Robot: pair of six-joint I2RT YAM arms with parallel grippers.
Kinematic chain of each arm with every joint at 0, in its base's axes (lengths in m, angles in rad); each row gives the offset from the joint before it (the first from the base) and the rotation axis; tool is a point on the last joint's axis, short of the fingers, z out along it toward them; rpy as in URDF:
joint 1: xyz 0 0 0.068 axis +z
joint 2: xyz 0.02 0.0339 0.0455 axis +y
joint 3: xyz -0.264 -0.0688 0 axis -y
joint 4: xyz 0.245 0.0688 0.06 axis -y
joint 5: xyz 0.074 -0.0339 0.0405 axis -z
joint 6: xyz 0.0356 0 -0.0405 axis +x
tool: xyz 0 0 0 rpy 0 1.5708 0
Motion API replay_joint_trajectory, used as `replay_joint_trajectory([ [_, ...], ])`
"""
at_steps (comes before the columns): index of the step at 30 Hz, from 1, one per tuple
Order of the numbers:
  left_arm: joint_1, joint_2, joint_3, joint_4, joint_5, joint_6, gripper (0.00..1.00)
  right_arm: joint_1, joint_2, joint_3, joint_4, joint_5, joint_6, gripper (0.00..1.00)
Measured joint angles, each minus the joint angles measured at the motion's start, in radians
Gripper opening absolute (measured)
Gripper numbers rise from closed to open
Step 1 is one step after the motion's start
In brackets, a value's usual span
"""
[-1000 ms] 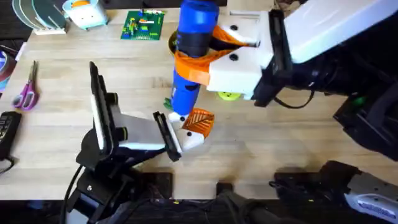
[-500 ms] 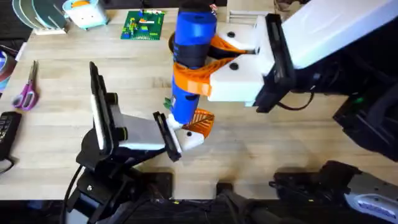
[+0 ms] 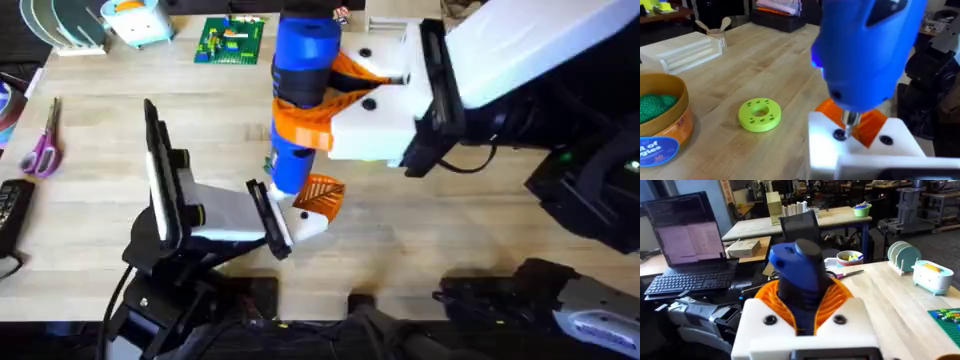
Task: Pick up the gripper from the table and insert it into the empty holder that is missing its gripper. Then pick up a screw, insert it into the mounting hole, and use the screwdriver to tighten it. Finally, clean up the table by picking up the vegetable and placing it into the bucket.
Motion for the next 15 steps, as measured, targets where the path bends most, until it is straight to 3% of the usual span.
replay_joint_trajectory([
  [15, 0.0, 0.0, 0.0, 0.0, 0.0, 0.0, 0.006, 0.0, 0.0, 0.0, 0.003, -0.005, -0.033, 0.121],
])
